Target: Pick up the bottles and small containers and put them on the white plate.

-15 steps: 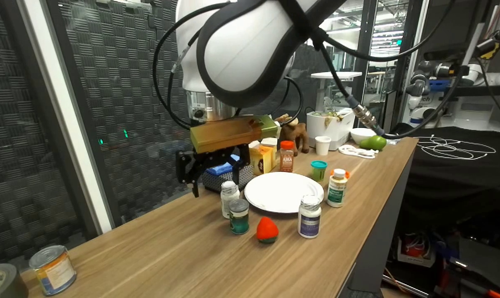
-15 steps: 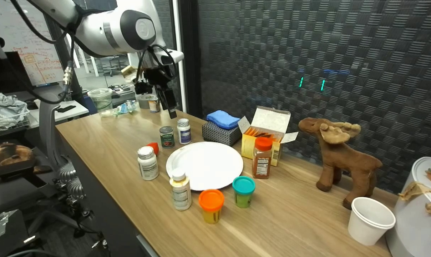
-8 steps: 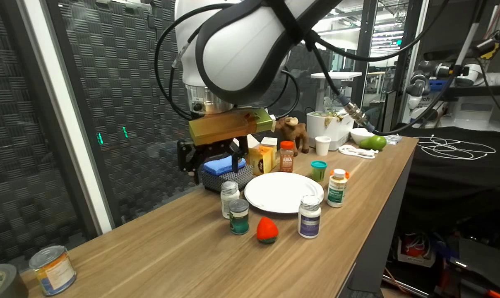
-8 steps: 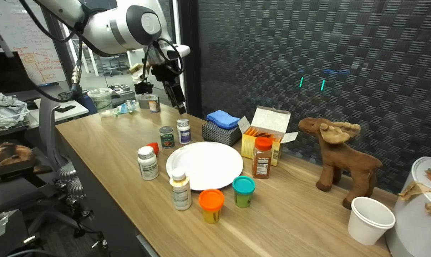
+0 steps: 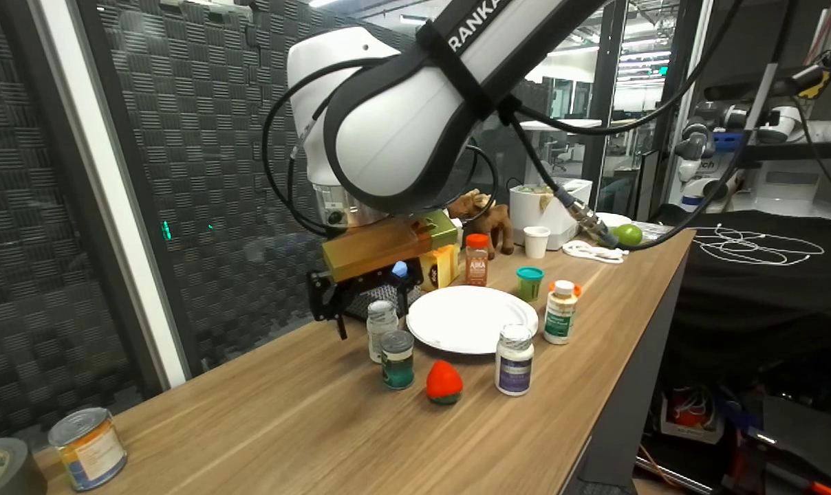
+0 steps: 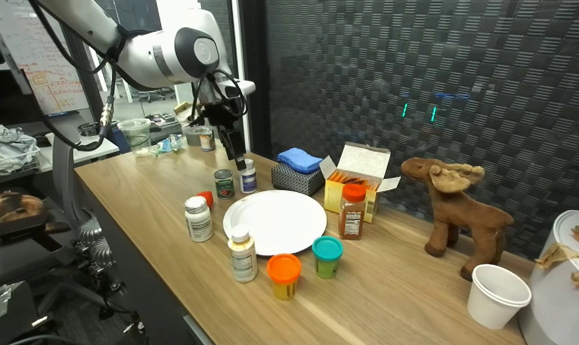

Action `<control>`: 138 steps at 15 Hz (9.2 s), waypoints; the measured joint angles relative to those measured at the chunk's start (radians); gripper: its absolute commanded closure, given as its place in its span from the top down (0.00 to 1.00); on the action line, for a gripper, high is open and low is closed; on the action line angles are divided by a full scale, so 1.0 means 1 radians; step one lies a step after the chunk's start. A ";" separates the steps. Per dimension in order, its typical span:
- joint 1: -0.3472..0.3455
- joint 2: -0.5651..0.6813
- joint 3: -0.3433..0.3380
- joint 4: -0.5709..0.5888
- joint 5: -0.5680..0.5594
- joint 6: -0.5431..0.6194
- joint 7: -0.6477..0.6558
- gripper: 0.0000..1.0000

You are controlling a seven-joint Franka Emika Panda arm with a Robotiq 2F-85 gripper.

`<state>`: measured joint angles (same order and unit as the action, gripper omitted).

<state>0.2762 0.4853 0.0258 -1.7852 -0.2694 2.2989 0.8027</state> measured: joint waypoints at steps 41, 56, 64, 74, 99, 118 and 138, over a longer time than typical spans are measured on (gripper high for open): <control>-0.151 -0.042 -0.110 -0.053 0.055 0.044 0.097 0.19; 0.020 -0.250 -0.033 -0.077 -0.174 -0.053 0.316 0.99; 0.002 -0.120 0.064 -0.089 0.055 -0.033 0.046 1.00; 0.014 -0.034 0.027 -0.049 0.009 -0.045 -0.026 1.00; -0.042 -0.112 -0.068 -0.079 -0.005 -0.076 0.040 0.18; -0.079 -0.070 -0.081 -0.116 -0.001 -0.026 0.115 0.96; -0.079 -0.477 0.038 -0.539 -0.075 0.054 0.165 1.00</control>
<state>0.1977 0.0088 0.0639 -2.3243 -0.3443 2.3534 0.9674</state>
